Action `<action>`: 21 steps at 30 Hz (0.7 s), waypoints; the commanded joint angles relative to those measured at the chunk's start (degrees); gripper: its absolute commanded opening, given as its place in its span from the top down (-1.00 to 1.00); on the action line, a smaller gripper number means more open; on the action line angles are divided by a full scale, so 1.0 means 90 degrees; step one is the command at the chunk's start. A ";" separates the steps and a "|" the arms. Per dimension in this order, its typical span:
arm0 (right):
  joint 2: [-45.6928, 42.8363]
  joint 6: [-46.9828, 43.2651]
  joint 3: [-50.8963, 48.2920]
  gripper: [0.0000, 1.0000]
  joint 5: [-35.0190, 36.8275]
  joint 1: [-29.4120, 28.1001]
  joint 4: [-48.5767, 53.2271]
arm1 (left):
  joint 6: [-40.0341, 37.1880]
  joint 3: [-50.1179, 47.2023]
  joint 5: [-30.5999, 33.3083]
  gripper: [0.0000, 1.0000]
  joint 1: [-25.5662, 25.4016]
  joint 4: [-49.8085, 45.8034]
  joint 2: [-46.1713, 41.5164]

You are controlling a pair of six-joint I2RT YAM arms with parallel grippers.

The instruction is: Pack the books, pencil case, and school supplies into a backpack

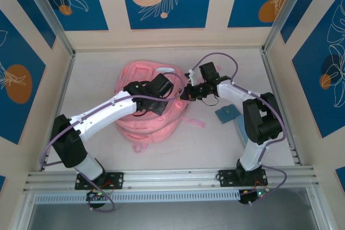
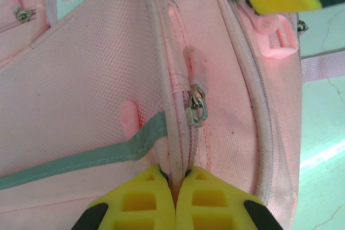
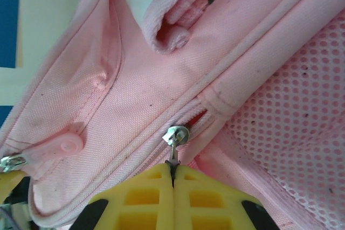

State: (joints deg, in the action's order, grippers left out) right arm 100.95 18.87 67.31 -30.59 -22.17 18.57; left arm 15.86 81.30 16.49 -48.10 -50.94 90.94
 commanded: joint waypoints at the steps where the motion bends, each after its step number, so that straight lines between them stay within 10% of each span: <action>1: -0.0469 -0.0258 -0.0297 1.00 0.0230 -0.0404 0.0252 | 0.0324 0.0233 -0.0211 1.00 0.0069 0.0648 0.0110; 12: -0.1573 0.0183 -0.1418 1.00 0.0864 -0.1146 -0.0335 | 0.0528 0.0240 -0.0345 1.00 0.0147 0.0805 0.0318; 21: -0.1679 0.0580 -0.1036 0.11 0.2018 -0.0938 -0.0002 | 0.0329 0.0056 -0.0424 1.00 0.0158 0.0807 0.0027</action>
State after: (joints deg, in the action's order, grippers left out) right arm 87.53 22.87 55.77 -15.84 -31.40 17.69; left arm 19.16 81.36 12.86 -47.37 -46.83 93.69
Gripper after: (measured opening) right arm 0.421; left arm 0.045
